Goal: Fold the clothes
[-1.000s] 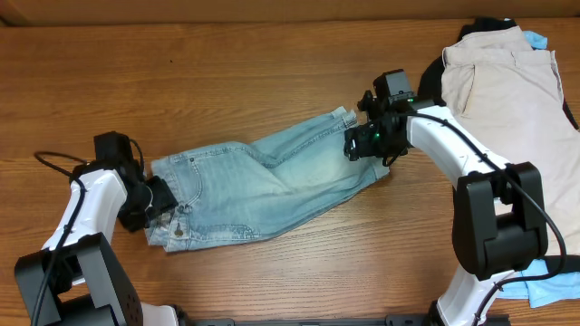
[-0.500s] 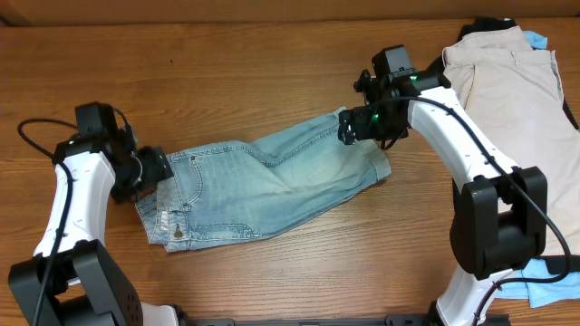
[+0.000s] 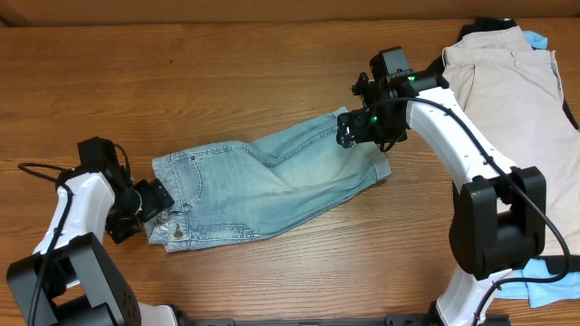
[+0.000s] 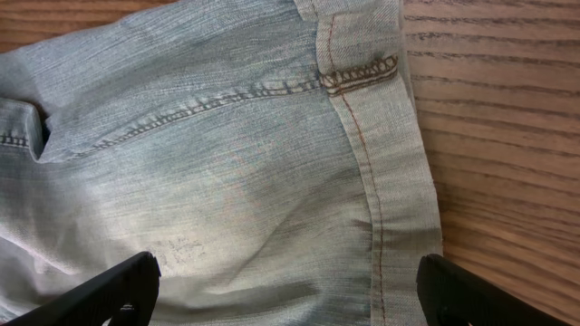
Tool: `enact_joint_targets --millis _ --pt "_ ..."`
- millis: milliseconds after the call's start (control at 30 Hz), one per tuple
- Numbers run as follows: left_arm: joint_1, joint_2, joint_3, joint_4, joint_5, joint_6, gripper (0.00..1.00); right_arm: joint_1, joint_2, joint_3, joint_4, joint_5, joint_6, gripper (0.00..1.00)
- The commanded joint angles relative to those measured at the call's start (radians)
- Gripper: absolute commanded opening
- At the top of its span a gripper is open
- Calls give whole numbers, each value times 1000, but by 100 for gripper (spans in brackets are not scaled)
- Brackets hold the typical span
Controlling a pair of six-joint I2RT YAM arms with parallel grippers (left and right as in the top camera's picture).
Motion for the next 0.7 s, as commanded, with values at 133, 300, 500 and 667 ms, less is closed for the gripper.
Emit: enact_joint_targets --millis 133,300,500,667 --pt "1 2 -55 101 0 87 93 4 -7 11 -3 -9 -5 95" --pt "-4 2 -93 169 55 118 86 4 -7 11 -1 -8 -5 95" --pt "-44 2 -165 259 53 136 73 4 -7 11 2 -9 -4 94" --pt "-63 2 -176 280 47 108 37 4 -7 11 2 -8 -1 93"
